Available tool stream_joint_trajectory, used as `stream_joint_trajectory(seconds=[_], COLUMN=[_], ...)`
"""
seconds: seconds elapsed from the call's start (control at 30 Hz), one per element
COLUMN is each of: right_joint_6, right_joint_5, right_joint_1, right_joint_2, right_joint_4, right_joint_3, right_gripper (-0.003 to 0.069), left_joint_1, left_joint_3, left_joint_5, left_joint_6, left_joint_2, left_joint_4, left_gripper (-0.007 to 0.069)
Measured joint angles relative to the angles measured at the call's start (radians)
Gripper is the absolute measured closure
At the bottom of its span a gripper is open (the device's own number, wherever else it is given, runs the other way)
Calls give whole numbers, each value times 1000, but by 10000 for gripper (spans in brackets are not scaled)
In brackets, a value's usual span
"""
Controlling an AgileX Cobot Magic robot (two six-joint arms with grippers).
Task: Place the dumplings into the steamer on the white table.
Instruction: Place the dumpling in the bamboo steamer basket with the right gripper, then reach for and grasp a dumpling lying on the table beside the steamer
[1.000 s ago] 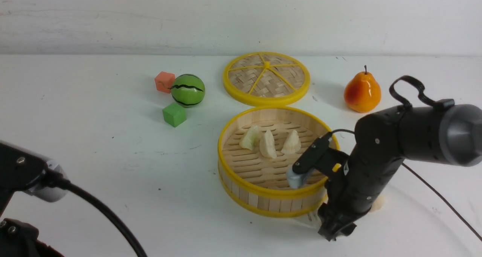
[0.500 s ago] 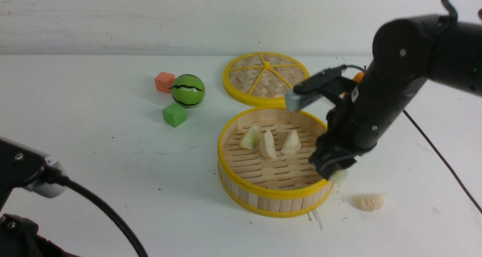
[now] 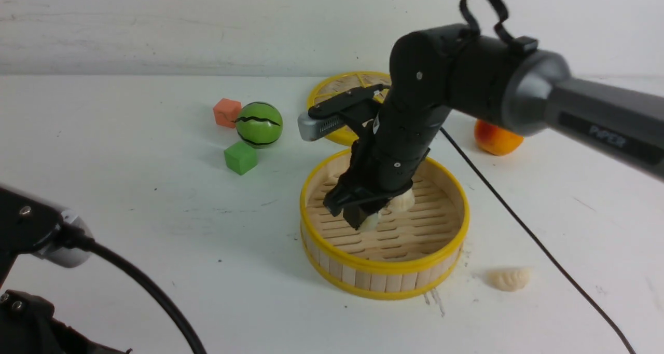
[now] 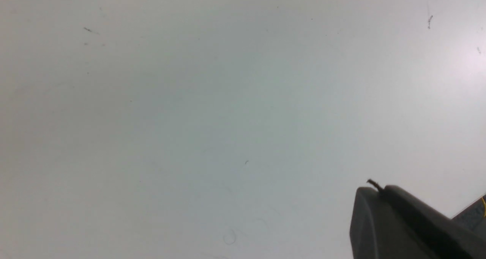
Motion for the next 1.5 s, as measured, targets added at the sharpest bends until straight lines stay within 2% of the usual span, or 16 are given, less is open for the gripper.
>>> stream_joint_trajectory(seconds=[0.17, 0.37, 0.5, 0.67, 0.83, 0.93, 1.07, 1.17, 1.3, 1.33, 1.37, 1.5], right_joint_6=[61, 72, 63, 34, 45, 71, 139, 143, 55, -28, -28, -254], right_joint_5=[-8, 13, 148, 199, 208, 208, 200, 131, 45, 3, -2, -110], right_joint_1=[-1, -1, -1, -1, -16, -53, -169, -239, -267, -268, -268, -268], right_joint_2=[74, 96, 64, -60, -240, -322, -423, -442, -440, -433, -432, -392], right_joint_4=[-36, -35, -44, -97, -155, -161, -173, -177, -178, -174, -174, -167], right_joint_3=[-20, -38, -98, -125, -26, 70, 297, 441, 540, 560, 560, 564], right_gripper=[371, 211, 160, 152, 153, 153, 153, 153, 153, 153, 153, 153], left_joint_1=[0, 0, 0, 0, 0, 0, 0, 0, 0, 0, 0, 0], left_joint_3=[0, 0, 0, 0, 0, 0, 0, 0, 0, 0, 0, 0], left_joint_5=[23, 38, 41, 41, 45, 48, 51, 51, 51, 51, 51, 51], left_joint_6=[0, 0, 0, 0, 0, 0, 0, 0, 0, 0, 0, 0], left_joint_2=[0, 0, 0, 0, 0, 0, 0, 0, 0, 0, 0, 0], left_joint_4=[0, 0, 1, 1, 1, 1, 1, 1, 1, 1, 1, 1], left_gripper=[628, 622, 619, 614, 610, 610, 607, 605, 603, 600, 600, 596])
